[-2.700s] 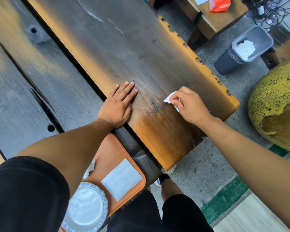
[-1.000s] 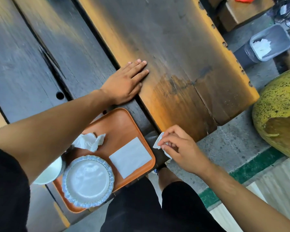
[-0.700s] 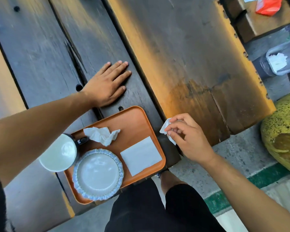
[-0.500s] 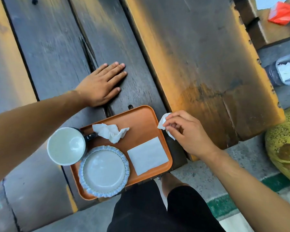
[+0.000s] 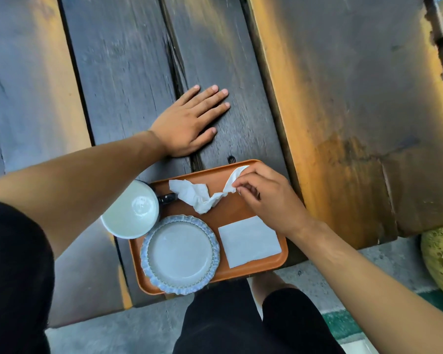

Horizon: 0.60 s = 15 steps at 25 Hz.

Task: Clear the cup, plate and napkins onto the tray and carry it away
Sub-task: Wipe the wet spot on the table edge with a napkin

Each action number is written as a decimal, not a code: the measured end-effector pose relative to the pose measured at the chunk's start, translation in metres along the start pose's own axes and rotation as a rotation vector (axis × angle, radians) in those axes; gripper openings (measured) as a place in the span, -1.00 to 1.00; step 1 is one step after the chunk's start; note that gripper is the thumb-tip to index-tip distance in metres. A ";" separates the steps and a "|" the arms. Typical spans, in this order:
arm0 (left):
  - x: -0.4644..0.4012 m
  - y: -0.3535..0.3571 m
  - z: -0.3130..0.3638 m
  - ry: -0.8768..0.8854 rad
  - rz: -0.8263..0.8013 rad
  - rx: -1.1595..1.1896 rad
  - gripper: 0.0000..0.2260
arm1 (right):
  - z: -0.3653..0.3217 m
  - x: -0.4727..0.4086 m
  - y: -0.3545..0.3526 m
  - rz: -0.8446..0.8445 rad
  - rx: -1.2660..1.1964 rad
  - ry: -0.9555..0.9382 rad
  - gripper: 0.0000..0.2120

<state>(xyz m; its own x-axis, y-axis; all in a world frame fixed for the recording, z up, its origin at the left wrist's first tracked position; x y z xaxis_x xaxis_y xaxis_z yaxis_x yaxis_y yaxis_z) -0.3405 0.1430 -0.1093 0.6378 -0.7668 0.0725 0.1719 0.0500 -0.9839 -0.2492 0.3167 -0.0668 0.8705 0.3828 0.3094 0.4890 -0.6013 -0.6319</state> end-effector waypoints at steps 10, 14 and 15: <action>0.001 -0.001 -0.002 -0.008 0.012 0.046 -0.44 | 0.004 -0.009 0.015 -0.030 0.009 0.049 -0.90; -0.001 0.000 -0.001 -0.013 0.021 0.056 -0.44 | 0.000 -0.007 0.007 0.045 -0.025 0.049 -0.88; -0.001 0.000 -0.001 -0.013 0.024 0.063 -0.44 | -0.001 -0.008 0.003 0.089 -0.009 0.046 -0.87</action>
<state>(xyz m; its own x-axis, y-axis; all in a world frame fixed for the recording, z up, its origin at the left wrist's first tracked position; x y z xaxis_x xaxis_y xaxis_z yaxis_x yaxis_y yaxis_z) -0.3418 0.1429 -0.1095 0.6522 -0.7563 0.0519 0.2030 0.1083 -0.9732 -0.2550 0.3110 -0.0699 0.9123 0.2948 0.2844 0.4095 -0.6382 -0.6519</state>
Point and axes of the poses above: each hand's wrist, its own x-axis away from the middle knuckle, its own y-axis out of the palm, z = x × y, the point moved 9 cm from there along -x, towards the middle knuckle, and after that the axes turned 15 degrees about y, right-handed, at the moved point
